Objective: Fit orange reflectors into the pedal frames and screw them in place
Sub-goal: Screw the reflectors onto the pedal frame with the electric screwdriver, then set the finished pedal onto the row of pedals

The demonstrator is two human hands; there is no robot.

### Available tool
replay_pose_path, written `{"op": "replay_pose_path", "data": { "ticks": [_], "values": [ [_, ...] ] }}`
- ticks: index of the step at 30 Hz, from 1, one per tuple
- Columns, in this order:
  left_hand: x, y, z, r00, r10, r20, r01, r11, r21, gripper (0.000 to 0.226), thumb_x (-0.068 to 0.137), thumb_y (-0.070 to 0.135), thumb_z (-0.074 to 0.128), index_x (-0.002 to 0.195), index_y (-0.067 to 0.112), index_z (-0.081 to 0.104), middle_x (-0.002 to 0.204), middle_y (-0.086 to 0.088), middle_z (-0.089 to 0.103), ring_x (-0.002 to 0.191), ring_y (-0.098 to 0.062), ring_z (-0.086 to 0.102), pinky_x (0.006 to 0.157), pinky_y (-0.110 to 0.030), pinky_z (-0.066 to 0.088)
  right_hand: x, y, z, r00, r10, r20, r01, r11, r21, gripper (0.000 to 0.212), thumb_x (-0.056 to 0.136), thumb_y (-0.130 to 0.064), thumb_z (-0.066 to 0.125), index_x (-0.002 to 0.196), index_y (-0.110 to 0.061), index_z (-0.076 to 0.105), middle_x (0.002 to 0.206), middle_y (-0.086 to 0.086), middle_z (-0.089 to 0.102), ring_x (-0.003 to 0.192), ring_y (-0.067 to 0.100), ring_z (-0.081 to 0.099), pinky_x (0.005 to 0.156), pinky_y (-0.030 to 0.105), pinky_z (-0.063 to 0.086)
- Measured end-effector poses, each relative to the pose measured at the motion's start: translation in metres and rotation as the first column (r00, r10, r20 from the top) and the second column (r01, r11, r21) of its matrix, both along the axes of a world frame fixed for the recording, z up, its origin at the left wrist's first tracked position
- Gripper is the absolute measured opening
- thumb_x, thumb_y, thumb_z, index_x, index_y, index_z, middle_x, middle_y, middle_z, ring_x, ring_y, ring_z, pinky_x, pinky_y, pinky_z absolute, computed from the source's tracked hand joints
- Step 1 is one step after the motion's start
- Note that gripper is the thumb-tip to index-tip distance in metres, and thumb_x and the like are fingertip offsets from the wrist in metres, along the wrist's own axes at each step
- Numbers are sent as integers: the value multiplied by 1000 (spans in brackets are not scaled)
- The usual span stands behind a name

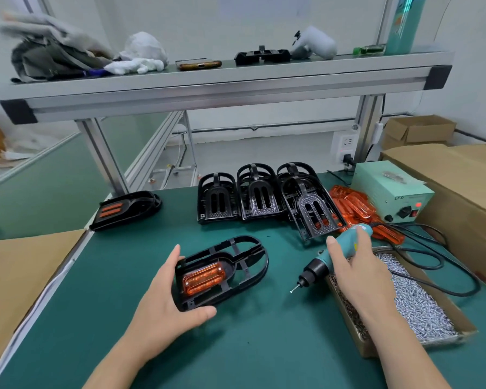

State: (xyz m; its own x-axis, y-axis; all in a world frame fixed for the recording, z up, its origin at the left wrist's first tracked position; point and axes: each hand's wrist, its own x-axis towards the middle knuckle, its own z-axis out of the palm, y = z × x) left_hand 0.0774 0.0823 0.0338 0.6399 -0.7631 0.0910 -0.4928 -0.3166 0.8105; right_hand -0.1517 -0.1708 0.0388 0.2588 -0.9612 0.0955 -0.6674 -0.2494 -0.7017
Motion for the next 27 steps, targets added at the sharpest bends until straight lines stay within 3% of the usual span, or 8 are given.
{"op": "replay_pose_path", "data": {
  "ticks": [3,6,8,12,15,18,22,27],
  "values": [
    [1,1,3,998,-12,-56,8,998,-58,114,47,69,84,143,62,24,140,45,34,128,27,27,108,-23,29,0,7,13,995,41,91,-23,981,-194,64,95,-51,49,153,-31,27,111,4,62,96,27,60,82,44,49],
    [2,-1,12,998,-40,-51,36,996,-82,94,51,64,83,134,54,41,136,37,46,130,15,40,106,-24,34,14,19,27,912,402,79,-351,866,-356,88,88,-11,67,152,-53,23,121,-15,40,80,5,57,75,30,49],
    [1,-3,19,998,-57,14,58,995,-78,89,52,58,84,130,54,41,136,33,47,129,12,42,103,-21,35,27,27,33,802,596,40,-535,747,-395,92,84,0,69,148,-56,32,134,-23,34,88,5,58,75,20,49],
    [-1,-9,29,991,-79,109,88,993,-81,90,54,55,83,132,53,39,136,35,44,129,13,40,97,-10,34,48,35,32,699,706,118,-573,651,-498,54,84,4,74,127,-28,69,136,-10,55,104,-10,55,94,15,47],
    [5,-11,30,994,-99,-36,92,985,-144,87,57,54,83,134,51,43,137,31,50,130,10,44,104,-19,35,55,32,31,734,664,145,-501,672,-546,34,84,0,78,115,-14,76,120,-7,67,110,-1,60,102,12,42],
    [13,-13,26,953,-102,-284,10,951,-308,84,59,47,81,136,41,49,137,19,58,131,-2,51,108,-30,39,61,29,33,779,604,168,-479,747,-460,29,78,4,77,100,-15,78,96,-9,72,90,3,63,86,7,43],
    [21,-27,13,848,-82,-524,-180,885,-430,65,72,20,86,131,26,60,123,-1,71,119,-19,64,99,-32,50,70,26,36,800,494,339,-470,869,-158,11,87,-23,77,76,-20,75,63,-3,70,60,8,68,63,16,50],
    [17,-49,2,672,17,-740,-427,826,-368,15,91,6,63,90,2,78,101,-20,75,85,-20,74,70,-21,58,81,28,38,787,466,404,-529,847,53,16,92,-29,70,80,-23,77,56,1,70,50,10,67,57,12,50]
  ]
}}
